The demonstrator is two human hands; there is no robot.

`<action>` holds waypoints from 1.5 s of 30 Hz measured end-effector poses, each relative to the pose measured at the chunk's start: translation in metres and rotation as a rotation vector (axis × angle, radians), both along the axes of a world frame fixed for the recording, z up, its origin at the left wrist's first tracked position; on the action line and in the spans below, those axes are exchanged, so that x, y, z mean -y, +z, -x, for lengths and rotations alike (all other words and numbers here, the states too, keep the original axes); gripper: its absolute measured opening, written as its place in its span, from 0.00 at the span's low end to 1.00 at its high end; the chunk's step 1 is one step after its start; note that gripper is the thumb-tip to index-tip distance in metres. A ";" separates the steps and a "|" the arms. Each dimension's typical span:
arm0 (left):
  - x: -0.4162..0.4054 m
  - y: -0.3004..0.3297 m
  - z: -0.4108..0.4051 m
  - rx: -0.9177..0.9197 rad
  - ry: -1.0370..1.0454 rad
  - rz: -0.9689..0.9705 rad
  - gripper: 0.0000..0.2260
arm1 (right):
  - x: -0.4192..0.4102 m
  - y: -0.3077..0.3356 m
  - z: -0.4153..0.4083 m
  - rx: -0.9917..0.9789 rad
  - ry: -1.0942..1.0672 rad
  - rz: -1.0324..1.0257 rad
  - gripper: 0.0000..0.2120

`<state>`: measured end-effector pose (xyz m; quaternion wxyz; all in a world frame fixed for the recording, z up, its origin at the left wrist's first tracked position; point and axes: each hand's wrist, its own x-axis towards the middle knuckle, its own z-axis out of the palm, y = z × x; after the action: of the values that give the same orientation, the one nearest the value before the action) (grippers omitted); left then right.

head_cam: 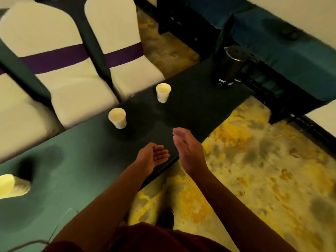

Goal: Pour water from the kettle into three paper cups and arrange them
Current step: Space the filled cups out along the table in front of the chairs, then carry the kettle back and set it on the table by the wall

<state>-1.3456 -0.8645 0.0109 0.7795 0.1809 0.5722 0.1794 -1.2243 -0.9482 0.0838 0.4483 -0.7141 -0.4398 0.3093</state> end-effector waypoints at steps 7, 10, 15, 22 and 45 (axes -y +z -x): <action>-0.034 0.002 -0.132 0.043 -0.065 -0.010 0.14 | 0.004 0.016 -0.116 0.016 -0.145 0.000 0.20; -0.051 -0.007 -0.170 0.062 -0.071 -0.007 0.14 | -0.005 0.013 -0.153 0.022 -0.197 0.000 0.16; -0.094 -0.024 -0.226 0.105 -0.061 -0.046 0.13 | -0.043 0.006 -0.213 0.053 -0.249 -0.005 0.15; -0.168 -0.032 -0.292 0.125 -0.039 -0.014 0.13 | -0.108 0.008 -0.281 0.052 -0.307 -0.010 0.16; -0.358 -0.012 -0.457 -0.046 0.223 -0.239 0.11 | -0.285 -0.033 -0.545 0.143 -0.508 -0.150 0.12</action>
<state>-0.8886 -0.5063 -0.0011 0.7143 0.2116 0.5812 0.3274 -0.6789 -0.6635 0.0512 0.5311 -0.7863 -0.2986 0.1023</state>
